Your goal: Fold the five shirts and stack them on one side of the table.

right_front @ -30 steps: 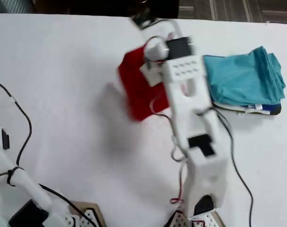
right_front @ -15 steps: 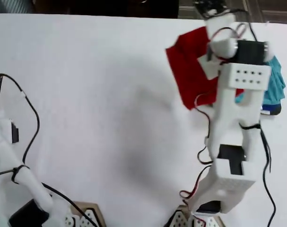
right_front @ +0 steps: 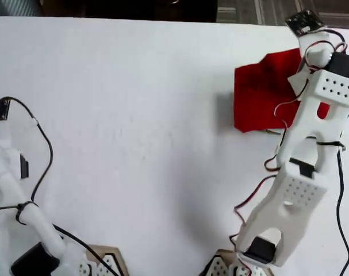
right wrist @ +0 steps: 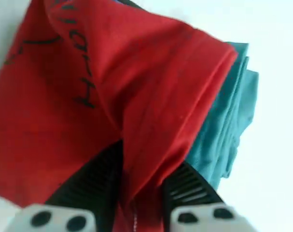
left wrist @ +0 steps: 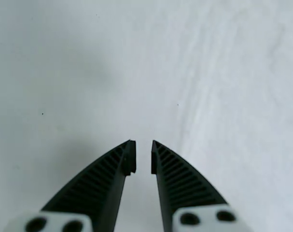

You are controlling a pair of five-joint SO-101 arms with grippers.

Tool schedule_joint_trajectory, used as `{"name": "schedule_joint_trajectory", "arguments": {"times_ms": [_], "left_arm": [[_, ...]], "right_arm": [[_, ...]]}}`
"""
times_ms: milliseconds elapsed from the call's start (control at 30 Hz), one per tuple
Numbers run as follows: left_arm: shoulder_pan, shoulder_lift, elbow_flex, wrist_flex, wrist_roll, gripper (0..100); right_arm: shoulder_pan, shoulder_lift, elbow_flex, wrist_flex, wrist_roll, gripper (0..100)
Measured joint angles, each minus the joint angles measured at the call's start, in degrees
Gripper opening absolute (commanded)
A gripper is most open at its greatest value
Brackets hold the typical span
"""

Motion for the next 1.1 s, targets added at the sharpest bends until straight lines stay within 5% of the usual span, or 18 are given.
{"name": "schedule_joint_trajectory", "arguments": {"times_ms": [233, 967, 1100], "left_arm": [[0.0, 0.0, 0.3, -0.5, 0.0, 8], [0.0, 0.0, 0.3, -0.5, 0.0, 8], [0.0, 0.0, 0.3, -0.5, 0.0, 8]], "right_arm": [[1.8, 11.0, -14.1, 0.0, 3.3, 1.9], [5.2, 14.3, -15.5, -7.7, 8.1, 2.2], [5.5, 16.6, -15.5, -10.3, 8.1, 12.4]]}}
